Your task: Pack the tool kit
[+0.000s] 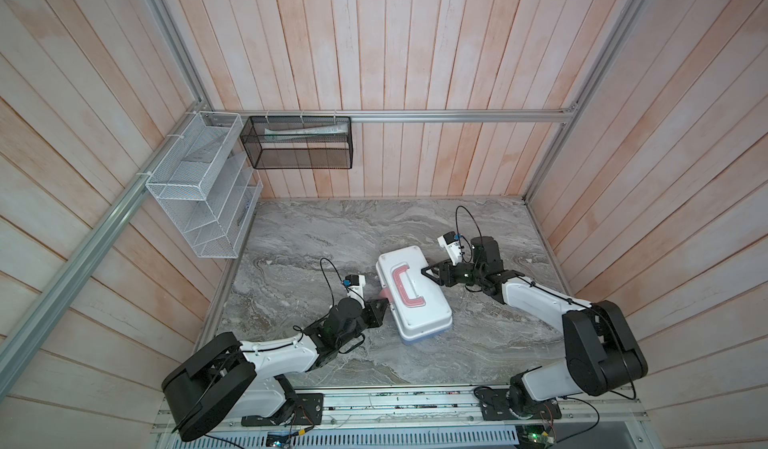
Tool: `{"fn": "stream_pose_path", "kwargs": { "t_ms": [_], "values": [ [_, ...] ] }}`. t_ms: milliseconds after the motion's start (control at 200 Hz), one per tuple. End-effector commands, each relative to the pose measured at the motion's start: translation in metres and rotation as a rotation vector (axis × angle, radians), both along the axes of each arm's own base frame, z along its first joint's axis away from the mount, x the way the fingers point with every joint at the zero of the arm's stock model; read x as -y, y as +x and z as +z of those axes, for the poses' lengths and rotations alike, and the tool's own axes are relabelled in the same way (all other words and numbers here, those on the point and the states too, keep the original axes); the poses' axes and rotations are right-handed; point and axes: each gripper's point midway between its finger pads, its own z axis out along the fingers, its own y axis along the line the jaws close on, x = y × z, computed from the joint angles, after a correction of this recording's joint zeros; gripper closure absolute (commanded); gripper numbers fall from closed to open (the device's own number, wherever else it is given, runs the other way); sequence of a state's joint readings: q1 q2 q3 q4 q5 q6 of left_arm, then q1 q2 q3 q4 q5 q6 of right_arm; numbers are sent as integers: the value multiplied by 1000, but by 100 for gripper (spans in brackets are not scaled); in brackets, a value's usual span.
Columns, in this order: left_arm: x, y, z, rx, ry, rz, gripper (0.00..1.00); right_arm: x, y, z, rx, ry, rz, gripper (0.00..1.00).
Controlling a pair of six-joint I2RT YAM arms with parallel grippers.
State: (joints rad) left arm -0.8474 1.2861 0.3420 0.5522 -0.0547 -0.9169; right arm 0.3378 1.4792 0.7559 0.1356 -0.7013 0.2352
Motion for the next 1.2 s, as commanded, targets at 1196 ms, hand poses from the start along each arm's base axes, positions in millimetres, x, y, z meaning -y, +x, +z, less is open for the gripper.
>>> {"fn": "stream_pose_path", "kwargs": {
  "t_ms": [1196],
  "values": [
    [-50, 16, 9, 5, 200, 116, 83, 4, -19, -34, -113, -53, 3, 54]
  ]
}}
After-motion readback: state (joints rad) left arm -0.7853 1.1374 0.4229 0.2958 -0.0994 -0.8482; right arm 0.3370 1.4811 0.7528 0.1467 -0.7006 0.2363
